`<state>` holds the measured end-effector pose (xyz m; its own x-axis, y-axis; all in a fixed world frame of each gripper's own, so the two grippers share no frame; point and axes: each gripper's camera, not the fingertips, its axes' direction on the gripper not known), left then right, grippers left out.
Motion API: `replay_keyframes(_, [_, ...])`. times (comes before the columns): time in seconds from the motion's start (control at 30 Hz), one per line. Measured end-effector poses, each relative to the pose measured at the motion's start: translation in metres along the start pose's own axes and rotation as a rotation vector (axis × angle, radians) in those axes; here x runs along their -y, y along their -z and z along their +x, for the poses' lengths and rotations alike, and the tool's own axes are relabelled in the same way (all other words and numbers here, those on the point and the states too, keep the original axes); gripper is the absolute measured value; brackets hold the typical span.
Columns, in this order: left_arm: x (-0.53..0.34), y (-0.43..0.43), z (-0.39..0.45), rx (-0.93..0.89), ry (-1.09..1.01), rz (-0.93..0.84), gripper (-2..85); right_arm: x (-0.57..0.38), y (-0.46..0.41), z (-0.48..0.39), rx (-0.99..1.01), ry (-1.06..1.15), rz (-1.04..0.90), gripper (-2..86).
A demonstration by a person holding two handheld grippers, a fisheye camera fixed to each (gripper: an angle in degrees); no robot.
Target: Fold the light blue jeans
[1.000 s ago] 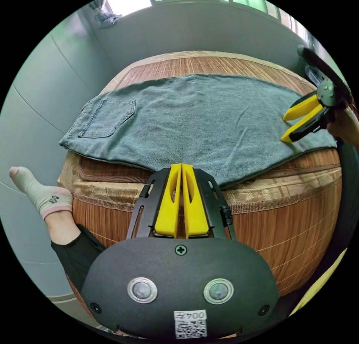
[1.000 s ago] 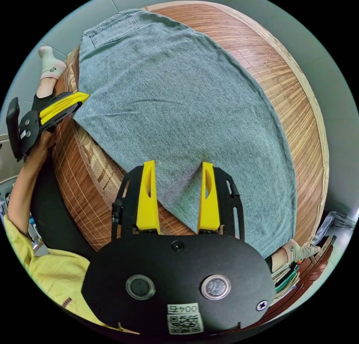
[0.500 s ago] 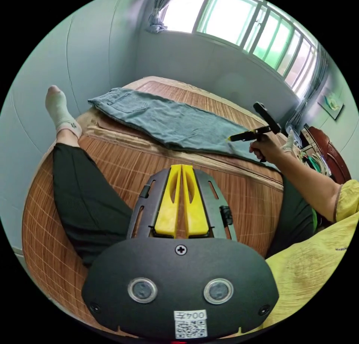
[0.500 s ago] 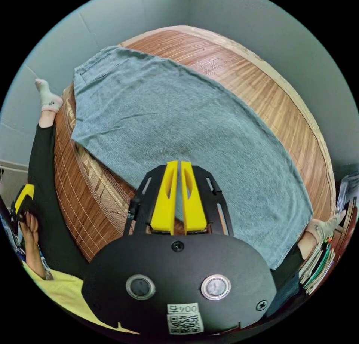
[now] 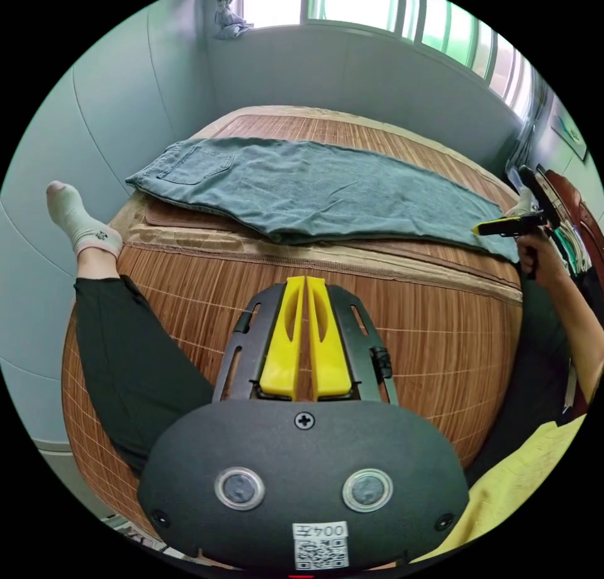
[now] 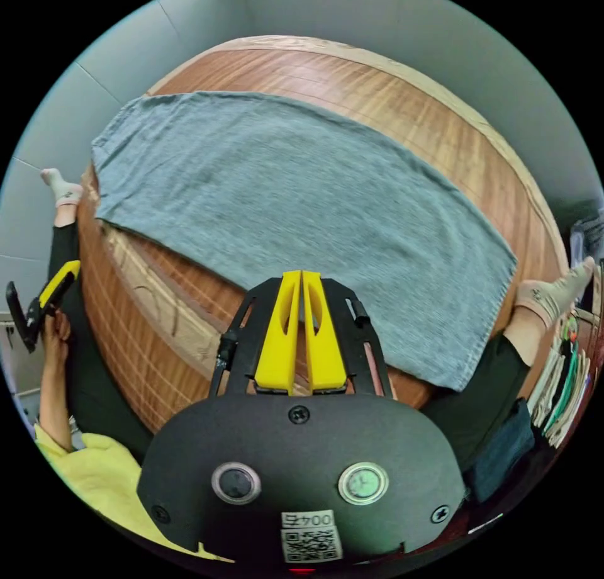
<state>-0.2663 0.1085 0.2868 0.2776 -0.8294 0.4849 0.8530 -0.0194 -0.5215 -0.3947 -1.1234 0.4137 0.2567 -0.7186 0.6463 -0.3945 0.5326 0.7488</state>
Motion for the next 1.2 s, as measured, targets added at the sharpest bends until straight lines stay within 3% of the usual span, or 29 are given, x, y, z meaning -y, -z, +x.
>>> replay_keyframes(0.5, [0.097,-0.076,0.051,0.036,-0.132,-0.059,1.7,-0.084,-0.004,0.01,-0.129,0.126,0.241,1.1])
replay_keyframes(0.67, [0.121,-0.094,0.088,0.051,-0.184,-0.018,2.1,-0.092,0.018,0.058,0.017,0.078,0.274,11.4])
replay_keyframes(0.77, [0.135,-0.116,0.105,0.031,-0.205,-0.064,2.4,-0.088,0.004,0.083,-0.008,0.104,0.123,12.7])
replay_keyframes(0.87, [0.14,-0.131,0.11,0.036,-0.173,-0.066,2.7,-0.096,0.005,0.094,0.0,0.219,0.136,12.3])
replay_keyframes(1.2, [0.16,-0.141,0.112,-0.006,-0.191,-0.082,5.0,-0.109,0.011,0.13,0.0,0.168,0.121,13.5])
